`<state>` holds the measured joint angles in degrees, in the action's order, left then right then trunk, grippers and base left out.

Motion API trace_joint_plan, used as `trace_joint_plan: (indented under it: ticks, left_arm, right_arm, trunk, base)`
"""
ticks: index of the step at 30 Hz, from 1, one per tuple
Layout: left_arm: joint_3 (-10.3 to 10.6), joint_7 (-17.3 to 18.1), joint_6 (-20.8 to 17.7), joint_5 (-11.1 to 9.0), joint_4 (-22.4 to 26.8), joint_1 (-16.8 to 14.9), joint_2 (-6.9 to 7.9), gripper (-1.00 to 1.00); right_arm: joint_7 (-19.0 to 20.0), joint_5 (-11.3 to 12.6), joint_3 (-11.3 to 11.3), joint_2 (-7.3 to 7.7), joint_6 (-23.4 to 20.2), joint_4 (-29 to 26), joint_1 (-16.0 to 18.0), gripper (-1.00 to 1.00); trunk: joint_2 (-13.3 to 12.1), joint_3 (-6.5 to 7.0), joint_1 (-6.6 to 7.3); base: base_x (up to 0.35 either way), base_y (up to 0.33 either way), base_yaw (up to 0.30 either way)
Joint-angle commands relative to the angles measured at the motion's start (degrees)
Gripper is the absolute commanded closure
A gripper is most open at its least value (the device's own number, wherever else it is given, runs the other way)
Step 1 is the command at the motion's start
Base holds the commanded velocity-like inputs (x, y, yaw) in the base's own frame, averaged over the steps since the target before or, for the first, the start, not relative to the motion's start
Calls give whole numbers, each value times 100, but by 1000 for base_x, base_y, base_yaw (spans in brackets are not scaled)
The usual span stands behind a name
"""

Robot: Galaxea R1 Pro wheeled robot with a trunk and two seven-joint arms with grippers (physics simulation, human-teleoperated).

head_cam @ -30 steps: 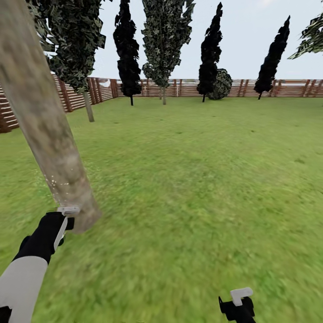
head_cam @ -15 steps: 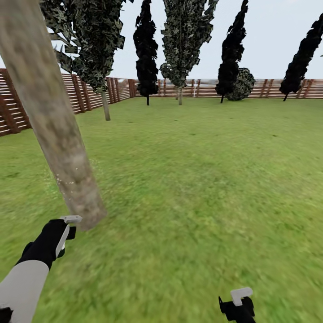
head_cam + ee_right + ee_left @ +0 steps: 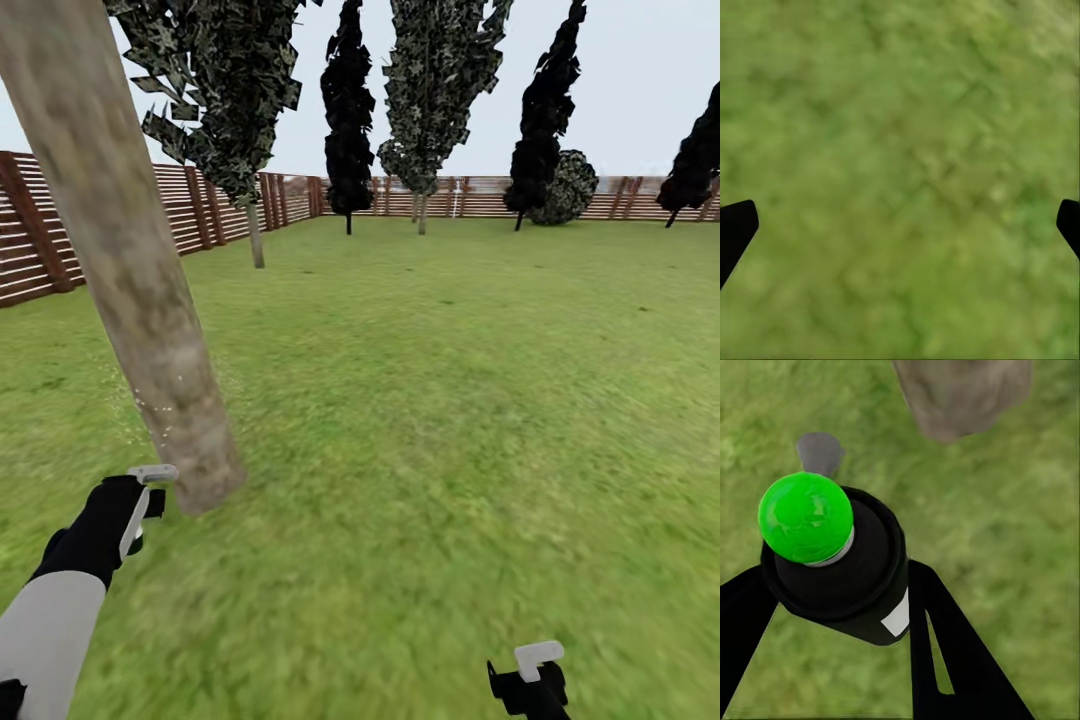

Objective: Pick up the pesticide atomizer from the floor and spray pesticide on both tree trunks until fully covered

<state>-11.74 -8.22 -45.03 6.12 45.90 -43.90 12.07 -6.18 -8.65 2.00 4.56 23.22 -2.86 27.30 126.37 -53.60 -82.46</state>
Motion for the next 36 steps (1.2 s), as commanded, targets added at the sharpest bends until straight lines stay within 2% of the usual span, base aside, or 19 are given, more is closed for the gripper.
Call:
trace_joint_plan:
  ticks: [1, 7, 15, 29, 36]
  left_arm:
    - [-5, 49, -26, 54, 7, 31, -7, 100]
    - [80, 72, 7, 67, 15, 81, -69, 100]
    - [60, 75, 12, 67, 15, 79, -64, 100]
    - [46, 75, 12, 64, 22, 66, -59, 100]
    - [2, 24, 12, 81, 7, 91, -5, 100]
  right_arm:
    - [-54, -58, 19, 1, 7, 5, 3, -100]
    - [-58, -58, 19, 6, 7, 5, 3, -100]
    - [-56, -58, 19, 6, 7, 5, 3, -100]
    - [-57, -58, 19, 1, 7, 5, 3, -100]
    - [-55, -58, 19, 1, 7, 5, 3, -100]
  trunk:
    - [2, -5, 1]
    - [2, -5, 1]
    - [2, -5, 1]
    - [2, -5, 1]
    - [2, -5, 1]
  base:
    - [0, 0, 221]
    - [10, 0, 38]
    - [295, -26, 0]
    - [132, -240, 6]
    - [72, -256, 249]
